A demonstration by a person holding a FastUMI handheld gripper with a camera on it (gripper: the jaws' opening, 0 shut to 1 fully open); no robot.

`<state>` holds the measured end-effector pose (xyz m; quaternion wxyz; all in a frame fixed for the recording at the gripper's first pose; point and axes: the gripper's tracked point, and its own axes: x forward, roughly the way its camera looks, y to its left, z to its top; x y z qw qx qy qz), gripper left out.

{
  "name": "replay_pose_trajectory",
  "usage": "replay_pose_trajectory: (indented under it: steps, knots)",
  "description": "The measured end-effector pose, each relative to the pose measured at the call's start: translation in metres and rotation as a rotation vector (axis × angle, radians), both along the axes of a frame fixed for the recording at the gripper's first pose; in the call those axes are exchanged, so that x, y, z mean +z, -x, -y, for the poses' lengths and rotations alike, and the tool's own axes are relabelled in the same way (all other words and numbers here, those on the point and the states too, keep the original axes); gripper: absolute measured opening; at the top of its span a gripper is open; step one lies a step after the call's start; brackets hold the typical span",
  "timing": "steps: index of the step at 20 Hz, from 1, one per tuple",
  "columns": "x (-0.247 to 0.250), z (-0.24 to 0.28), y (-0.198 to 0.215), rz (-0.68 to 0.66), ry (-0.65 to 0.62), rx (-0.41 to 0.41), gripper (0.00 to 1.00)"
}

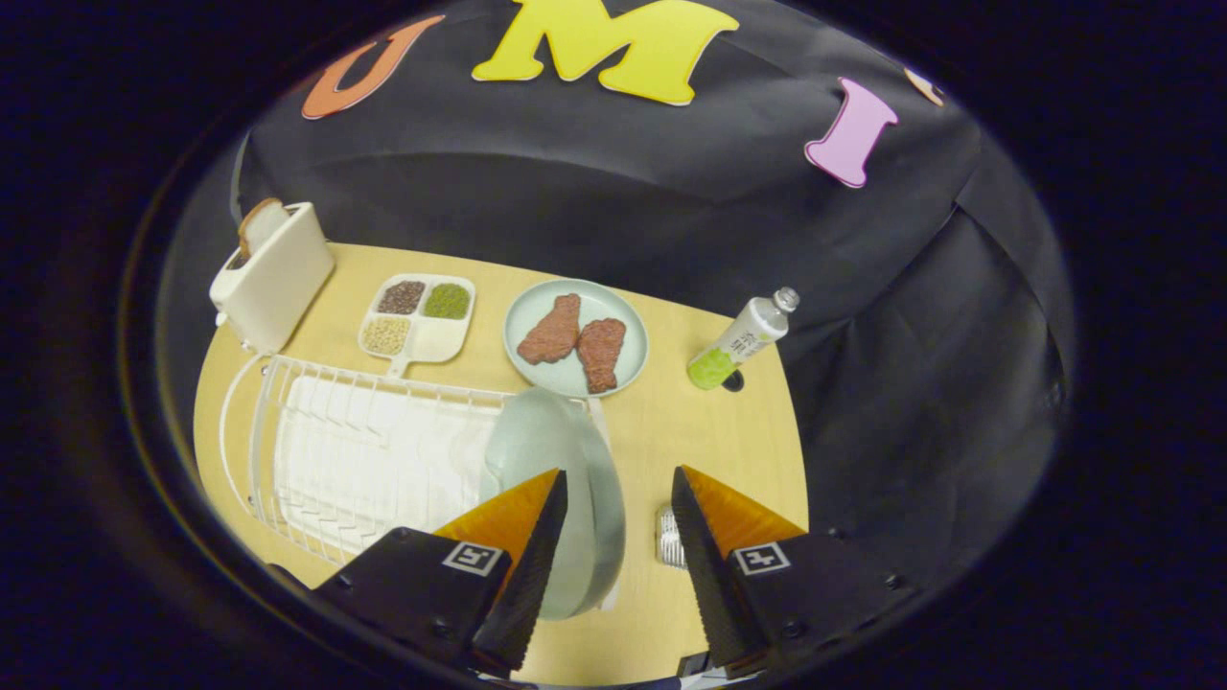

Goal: Take the plate from the dish rack, then take the spoon from the basket and place it into the plate.

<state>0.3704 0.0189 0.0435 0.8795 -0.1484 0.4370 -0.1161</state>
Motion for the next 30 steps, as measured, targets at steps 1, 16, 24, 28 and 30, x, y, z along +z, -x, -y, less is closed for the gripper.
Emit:
replay_pose_trajectory:
  steps: [1, 16, 24, 28, 30]
  knots:
    - [-0.003, 0.001, -0.002, -0.015, 0.0, -0.017, 0.66]
    - [0.015, -0.029, 0.021, 0.045, 0.229, -0.132, 0.17]
    - [0.044, -0.028, 0.068, 0.145, 0.215, -0.003, 0.17]
    - [0.05, -0.02, 0.115, 0.194, 0.066, 0.064, 0.17]
    - [0.04, -0.016, 0.138, 0.196, -0.032, 0.088, 0.17]
